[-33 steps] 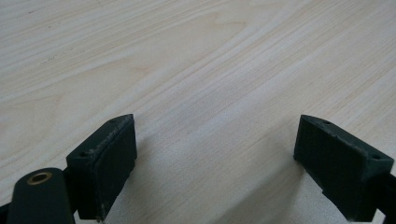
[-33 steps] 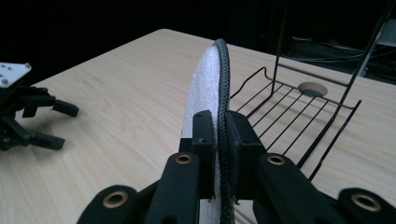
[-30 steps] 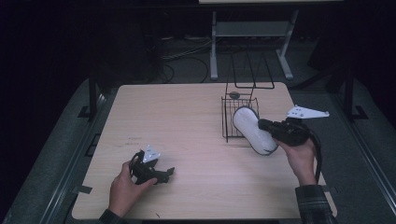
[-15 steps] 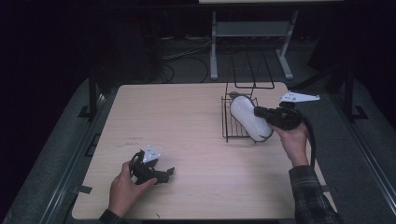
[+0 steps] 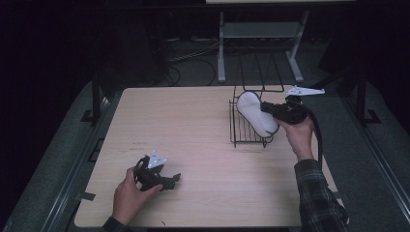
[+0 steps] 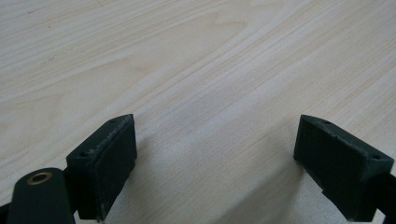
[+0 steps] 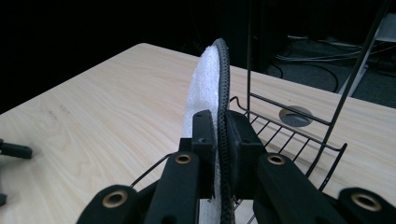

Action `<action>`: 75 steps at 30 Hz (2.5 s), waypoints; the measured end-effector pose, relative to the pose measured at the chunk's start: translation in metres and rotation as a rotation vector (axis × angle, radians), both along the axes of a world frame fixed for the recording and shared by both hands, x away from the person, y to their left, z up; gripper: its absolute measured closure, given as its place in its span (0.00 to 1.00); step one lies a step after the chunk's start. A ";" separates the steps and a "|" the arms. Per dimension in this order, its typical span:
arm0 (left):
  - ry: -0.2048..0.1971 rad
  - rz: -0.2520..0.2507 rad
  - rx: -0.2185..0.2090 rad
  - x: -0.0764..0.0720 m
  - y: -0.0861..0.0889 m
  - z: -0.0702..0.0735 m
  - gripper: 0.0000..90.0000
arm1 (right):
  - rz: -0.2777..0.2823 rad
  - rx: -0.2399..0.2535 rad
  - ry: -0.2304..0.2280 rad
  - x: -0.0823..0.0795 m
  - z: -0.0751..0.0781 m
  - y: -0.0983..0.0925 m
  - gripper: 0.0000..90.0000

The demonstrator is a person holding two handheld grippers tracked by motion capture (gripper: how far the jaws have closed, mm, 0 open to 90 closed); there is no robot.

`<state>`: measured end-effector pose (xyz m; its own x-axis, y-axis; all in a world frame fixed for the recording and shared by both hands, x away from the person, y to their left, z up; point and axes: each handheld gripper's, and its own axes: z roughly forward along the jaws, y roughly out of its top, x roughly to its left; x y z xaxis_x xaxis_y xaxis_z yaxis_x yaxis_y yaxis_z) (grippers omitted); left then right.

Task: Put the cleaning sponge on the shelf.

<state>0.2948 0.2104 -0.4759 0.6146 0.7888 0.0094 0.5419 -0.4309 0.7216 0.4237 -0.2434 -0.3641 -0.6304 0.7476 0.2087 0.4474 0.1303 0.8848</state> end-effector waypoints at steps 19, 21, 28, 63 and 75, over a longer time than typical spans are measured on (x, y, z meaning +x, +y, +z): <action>-0.001 0.001 0.000 0.000 0.000 0.000 0.14 | -0.022 0.007 0.072 0.034 -0.027 0.007 0.92; -0.001 0.001 0.000 0.000 0.000 0.000 0.14 | -0.023 0.004 0.087 0.036 -0.031 0.008 0.92; -0.001 0.002 -0.001 0.000 0.000 0.000 0.14 | -0.027 0.022 0.098 0.042 -0.037 0.009 0.91; -0.001 0.001 0.000 0.000 0.000 0.000 0.14 | -0.141 -0.086 0.091 0.046 -0.046 -0.007 0.84; 0.000 0.001 -0.001 0.000 0.000 0.000 0.14 | -0.093 -0.200 0.121 0.026 -0.050 -0.003 1.00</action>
